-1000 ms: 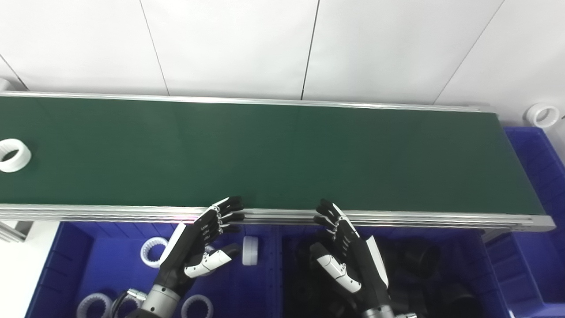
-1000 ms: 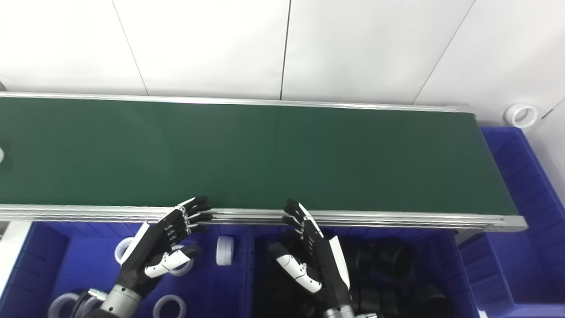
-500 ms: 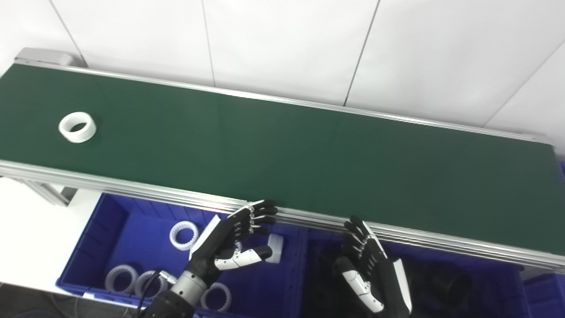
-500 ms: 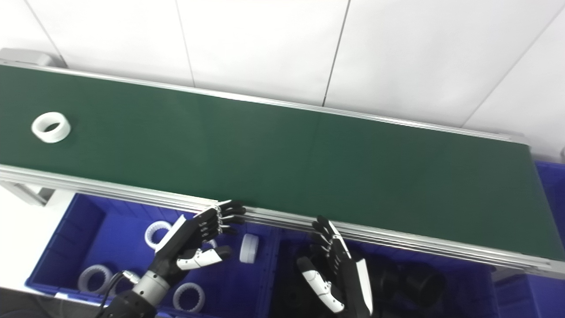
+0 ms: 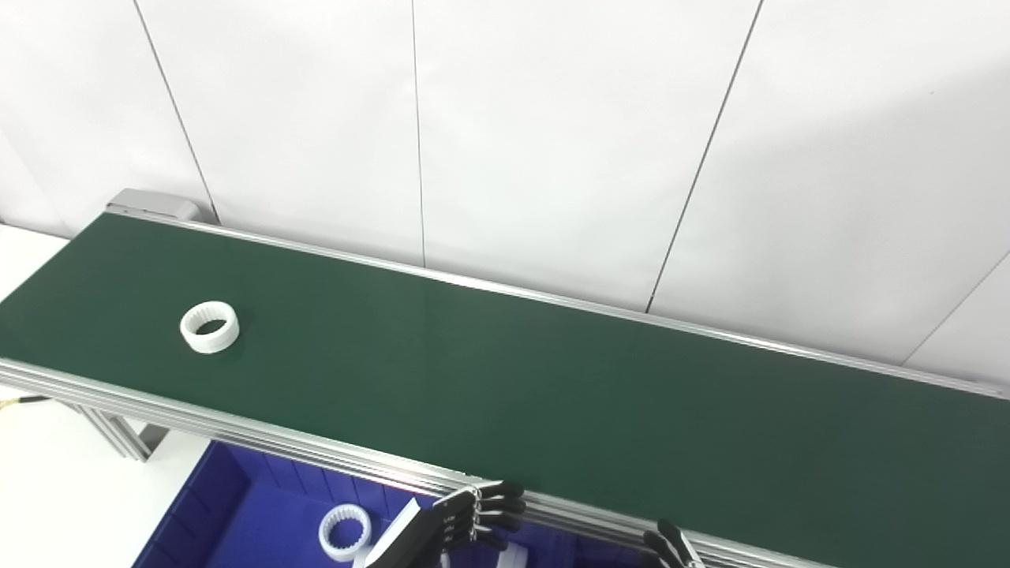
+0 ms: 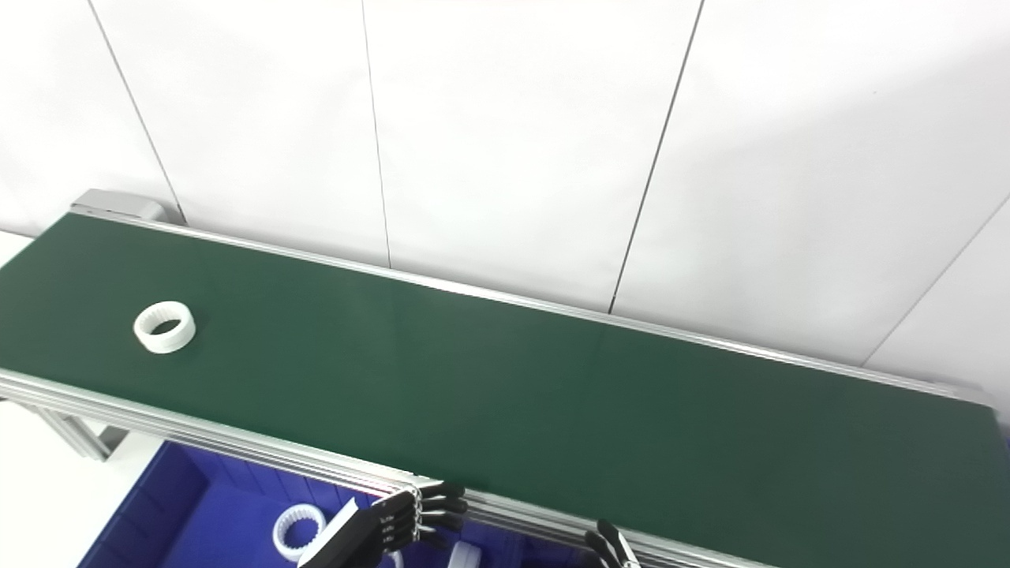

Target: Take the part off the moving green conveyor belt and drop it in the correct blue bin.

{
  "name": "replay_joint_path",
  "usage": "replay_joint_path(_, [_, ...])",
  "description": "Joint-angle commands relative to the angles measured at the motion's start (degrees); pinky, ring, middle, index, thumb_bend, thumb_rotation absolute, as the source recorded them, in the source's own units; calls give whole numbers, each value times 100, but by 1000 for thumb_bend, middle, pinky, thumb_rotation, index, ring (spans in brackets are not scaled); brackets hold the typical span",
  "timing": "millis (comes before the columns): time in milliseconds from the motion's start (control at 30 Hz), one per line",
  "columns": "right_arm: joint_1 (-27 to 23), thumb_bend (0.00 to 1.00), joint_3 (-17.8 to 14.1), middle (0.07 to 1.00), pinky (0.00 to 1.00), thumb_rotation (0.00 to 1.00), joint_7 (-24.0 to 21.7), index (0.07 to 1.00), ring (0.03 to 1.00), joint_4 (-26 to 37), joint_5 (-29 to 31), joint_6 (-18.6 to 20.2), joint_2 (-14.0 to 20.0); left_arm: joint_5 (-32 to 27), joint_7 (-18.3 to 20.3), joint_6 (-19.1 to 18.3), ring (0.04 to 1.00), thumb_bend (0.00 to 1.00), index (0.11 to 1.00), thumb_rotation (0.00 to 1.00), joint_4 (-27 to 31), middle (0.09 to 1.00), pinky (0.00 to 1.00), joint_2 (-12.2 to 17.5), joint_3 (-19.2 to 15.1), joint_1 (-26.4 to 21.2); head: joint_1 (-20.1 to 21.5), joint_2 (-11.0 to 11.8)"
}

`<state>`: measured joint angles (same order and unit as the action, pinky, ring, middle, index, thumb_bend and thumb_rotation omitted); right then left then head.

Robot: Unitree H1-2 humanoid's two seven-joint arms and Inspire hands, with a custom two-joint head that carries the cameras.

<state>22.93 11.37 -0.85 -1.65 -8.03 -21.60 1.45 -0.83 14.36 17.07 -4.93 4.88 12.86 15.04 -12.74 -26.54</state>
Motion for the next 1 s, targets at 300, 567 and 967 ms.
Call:
replay_joint_path(300, [-74, 420, -10, 879, 750, 589, 29, 920, 832, 47, 25, -291, -78, -137, 41, -190, 713, 921, 792, 368, 674, 778, 617, 159, -168, -307, -71, 32])
replay_joint_path(567, [-187, 425, -27, 880, 745, 596, 22, 923, 830, -99, 49, -342, -77, 115, -90, -664, 697, 932, 740, 317, 1593, 750, 594, 437, -598, -1272, -124, 90])
replay_joint_path(967, [-238, 419, -25, 876, 754, 587, 46, 921, 830, -164, 11, -349, -134, 389, -168, -1337, 752, 839, 788, 341, 1742, 800, 676, 780, -1048, -2409, -110, 105])
